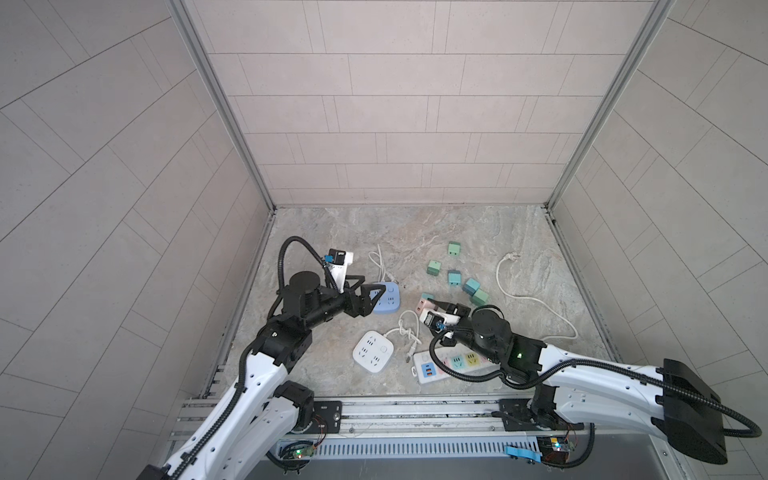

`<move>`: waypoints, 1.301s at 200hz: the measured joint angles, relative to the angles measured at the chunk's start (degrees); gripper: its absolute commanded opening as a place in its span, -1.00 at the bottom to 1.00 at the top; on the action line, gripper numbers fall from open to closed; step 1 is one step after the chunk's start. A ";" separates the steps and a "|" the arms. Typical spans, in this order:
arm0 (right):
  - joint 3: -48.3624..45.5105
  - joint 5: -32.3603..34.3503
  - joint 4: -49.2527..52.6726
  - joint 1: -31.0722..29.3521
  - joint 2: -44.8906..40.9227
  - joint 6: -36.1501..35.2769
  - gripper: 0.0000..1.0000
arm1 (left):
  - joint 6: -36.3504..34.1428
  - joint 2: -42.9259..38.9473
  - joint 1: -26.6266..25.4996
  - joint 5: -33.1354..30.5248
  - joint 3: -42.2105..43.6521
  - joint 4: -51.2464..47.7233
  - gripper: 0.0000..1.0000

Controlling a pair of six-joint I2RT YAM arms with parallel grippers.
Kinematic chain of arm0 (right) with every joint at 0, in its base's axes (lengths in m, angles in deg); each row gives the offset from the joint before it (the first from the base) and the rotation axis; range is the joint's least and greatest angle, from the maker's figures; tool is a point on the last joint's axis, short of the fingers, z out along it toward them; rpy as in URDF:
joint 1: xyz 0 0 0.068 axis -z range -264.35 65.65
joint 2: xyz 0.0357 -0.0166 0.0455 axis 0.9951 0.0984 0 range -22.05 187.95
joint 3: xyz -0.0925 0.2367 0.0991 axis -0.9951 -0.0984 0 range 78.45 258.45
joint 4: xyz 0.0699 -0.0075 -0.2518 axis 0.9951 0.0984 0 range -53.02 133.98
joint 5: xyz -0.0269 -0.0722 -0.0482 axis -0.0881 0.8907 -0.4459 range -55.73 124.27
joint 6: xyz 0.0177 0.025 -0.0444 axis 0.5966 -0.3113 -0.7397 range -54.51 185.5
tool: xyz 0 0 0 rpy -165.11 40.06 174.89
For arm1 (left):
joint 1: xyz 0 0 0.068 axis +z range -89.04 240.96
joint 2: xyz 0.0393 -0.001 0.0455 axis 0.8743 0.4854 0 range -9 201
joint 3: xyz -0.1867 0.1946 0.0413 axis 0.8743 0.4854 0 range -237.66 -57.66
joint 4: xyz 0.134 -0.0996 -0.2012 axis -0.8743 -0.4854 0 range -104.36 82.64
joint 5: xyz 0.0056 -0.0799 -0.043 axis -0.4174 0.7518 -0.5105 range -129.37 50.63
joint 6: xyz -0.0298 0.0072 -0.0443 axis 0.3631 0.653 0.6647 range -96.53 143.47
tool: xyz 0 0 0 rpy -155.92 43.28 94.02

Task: Insert the plug
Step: 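Lift the pink adapter toward the left gripper while the left gripper reaches to meet it, then close the left gripper on the pink adapter while the right gripper opens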

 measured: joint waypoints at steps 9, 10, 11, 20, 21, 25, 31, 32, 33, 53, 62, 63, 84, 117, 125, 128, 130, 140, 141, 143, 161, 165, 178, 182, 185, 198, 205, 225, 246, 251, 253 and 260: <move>-0.15 -0.15 -0.28 0.00 -0.42 -1.75 -1.00 | -1.16 1.14 -2.03 -0.55 -0.76 -0.98 0.59; -0.15 -0.17 -0.28 0.00 -0.46 -1.90 -1.00 | -1.36 1.33 -2.36 -0.66 -0.92 -1.14 0.59; -0.17 -0.22 -0.28 0.02 -0.57 -2.16 -1.00 | -1.46 1.44 -2.54 -0.72 -0.98 -1.20 0.59; -0.39 -0.39 -0.61 0.00 -1.29 -3.74 -1.00 | -2.62 3.19 -5.03 -1.68 -1.84 -2.29 0.56; -0.44 -0.46 -0.70 0.00 -1.40 -3.93 -1.00 | -2.75 3.32 -5.18 -1.79 -1.88 -2.43 0.56; -0.63 -0.59 -0.79 0.02 -1.90 -4.48 -1.00 | -3.28 4.07 -6.29 -2.27 -2.19 -2.91 0.56; -0.98 -0.85 -1.07 0.02 -2.73 -5.25 -1.00 | -3.91 4.94 -7.76 -2.93 -2.56 -3.58 0.55; -1.03 -0.90 -1.09 0.02 -2.84 -5.33 -1.00 | -4.11 5.18 -8.20 -3.13 -2.64 -3.78 0.55; -1.11 -0.98 -1.09 0.02 -3.04 -5.49 -1.00 | -4.17 5.29 -8.41 -3.28 -2.69 -3.85 0.55; -2.27 -2.69 -1.22 0.02 -6.12 -7.17 -1.00 | -6.14 8.09 -14.19 -5.57 -4.00 -6.10 0.48; -2.71 -3.69 -1.31 0.02 -7.32 -7.52 -1.00 | -7.04 9.33 -16.79 -6.62 -5.05 -7.08 0.45; -2.75 -3.80 -1.31 0.02 -7.48 -7.61 -1.00 | -7.06 9.42 -16.96 -6.67 -5.11 -7.13 0.45; -3.76 -5.70 -1.38 0.02 -9.57 -8.04 -1.00 | -8.24 11.45 -21.62 -9.14 -7.13 -7.56 0.45; -4.57 -6.84 -1.01 0.02 -10.95 -8.57 -1.00 | -9.25 13.84 -25.64 -11.63 -9.94 -7.56 0.45; -4.59 -7.04 -0.85 0.02 -11.13 -8.61 -1.00 | -9.46 14.47 -26.29 -12.13 -10.49 -7.54 0.44; -4.59 -7.15 -0.79 0.02 -11.21 -8.61 -1.00 | -9.53 14.64 -26.53 -12.35 -10.64 -7.56 0.44; -4.59 -7.17 -0.72 0.02 -11.26 -8.61 -1.00 | -9.57 14.75 -26.71 -12.48 -10.78 -7.58 0.44; -4.63 -7.43 -0.42 0.02 -11.43 -8.61 -1.00 | -9.75 15.45 -27.43 -13.09 -11.37 -7.56 0.44; -4.63 -7.45 -0.39 0.02 -11.45 -8.63 -1.00 | -9.75 15.50 -27.47 -13.14 -11.43 -7.58 0.44; -4.63 -7.48 -0.26 0.02 -11.47 -8.61 -1.00 | -9.75 15.61 -27.63 -13.22 -11.54 -7.58 0.44; -4.70 -8.02 0.04 0.00 -11.56 -8.63 -1.00 | -10.03 16.87 -29.07 -14.19 -12.52 -7.52 0.41; -4.70 -8.17 0.02 0.00 -11.58 -8.61 -1.00 | -10.16 17.29 -29.42 -14.36 -12.79 -7.54 0.40; -4.70 -8.79 -0.02 0.00 -11.80 -8.61 -1.00 | -10.36 18.64 -30.36 -14.99 -13.44 -7.52 0.34; -4.70 -8.90 -0.07 -0.04 -11.87 -8.61 -1.00 | -10.47 19.02 -30.60 -15.15 -13.60 -7.54 0.33; -4.70 -8.96 -0.09 -0.11 -11.89 -8.61 -1.00 | -10.58 19.37 -30.75 -15.39 -13.73 -7.52 0.32; -4.70 -9.01 -0.17 -0.15 -12.00 -8.61 -1.00 | -10.84 20.59 -31.52 -15.80 -14.21 -7.54 0.30; -4.70 -9.01 -0.20 -0.15 -12.13 -8.61 -1.00 | -10.84 21.24 -31.91 -16.04 -14.51 -7.58 0.28; -4.72 -8.81 -0.17 -0.15 -12.72 -8.61 -1.00 | -10.80 22.88 -32.59 -17.03 -15.19 -7.54 0.24; -5.05 -8.37 -0.15 -0.15 -13.33 -8.61 -1.00 | -10.80 23.45 -32.79 -17.59 -15.63 -7.52 0.23; -5.14 -8.33 -0.15 -0.15 -13.49 -8.61 -1.00 | -10.80 23.50 -32.81 -17.68 -15.65 -7.50 0.23; -5.18 -8.31 -0.17 -0.15 -13.55 -8.61 -1.00 | -10.80 23.50 -32.81 -17.68 -15.67 -7.50 0.23; -5.27 -8.17 -0.17 -0.15 -13.73 -8.61 -1.00 | -10.80 23.56 -32.87 -17.77 -15.69 -7.43 0.22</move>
